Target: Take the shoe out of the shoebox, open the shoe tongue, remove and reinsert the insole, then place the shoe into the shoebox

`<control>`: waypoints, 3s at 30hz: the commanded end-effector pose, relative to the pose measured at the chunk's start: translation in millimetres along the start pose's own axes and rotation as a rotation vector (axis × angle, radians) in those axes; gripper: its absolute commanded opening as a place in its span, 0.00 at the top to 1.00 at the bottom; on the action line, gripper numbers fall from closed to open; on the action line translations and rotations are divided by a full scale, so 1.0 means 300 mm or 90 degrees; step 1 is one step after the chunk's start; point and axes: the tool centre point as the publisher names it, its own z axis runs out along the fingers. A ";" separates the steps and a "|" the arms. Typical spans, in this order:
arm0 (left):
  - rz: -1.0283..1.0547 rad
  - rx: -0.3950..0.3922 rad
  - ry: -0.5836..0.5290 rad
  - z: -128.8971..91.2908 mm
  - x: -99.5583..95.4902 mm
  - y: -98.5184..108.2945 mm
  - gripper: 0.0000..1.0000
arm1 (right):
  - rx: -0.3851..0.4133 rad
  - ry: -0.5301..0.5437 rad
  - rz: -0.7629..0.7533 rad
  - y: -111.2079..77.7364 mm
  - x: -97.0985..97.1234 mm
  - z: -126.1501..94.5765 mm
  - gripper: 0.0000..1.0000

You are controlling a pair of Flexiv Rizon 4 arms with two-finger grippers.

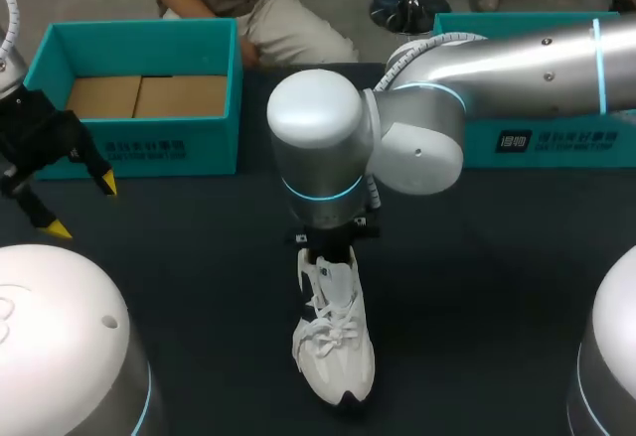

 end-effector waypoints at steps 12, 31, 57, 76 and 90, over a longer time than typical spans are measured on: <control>0.000 -0.002 0.000 0.001 0.002 0.000 0.00 | 0.001 0.011 0.012 -0.022 0.020 0.025 1.00; 0.000 -0.002 0.000 0.001 0.002 0.000 0.00 | 0.071 0.030 -0.024 0.005 0.013 -0.112 1.00; 0.000 -0.002 0.000 0.001 0.002 0.000 0.00 | 0.188 0.071 -0.032 -0.061 -0.026 -0.055 1.00; 0.000 -0.002 0.000 0.001 0.002 0.000 0.00 | 0.186 0.084 -0.058 -0.101 0.016 -0.095 1.00; 0.000 -0.002 0.000 0.001 0.002 0.000 0.00 | 0.188 0.081 -0.040 -0.113 0.040 -0.140 1.00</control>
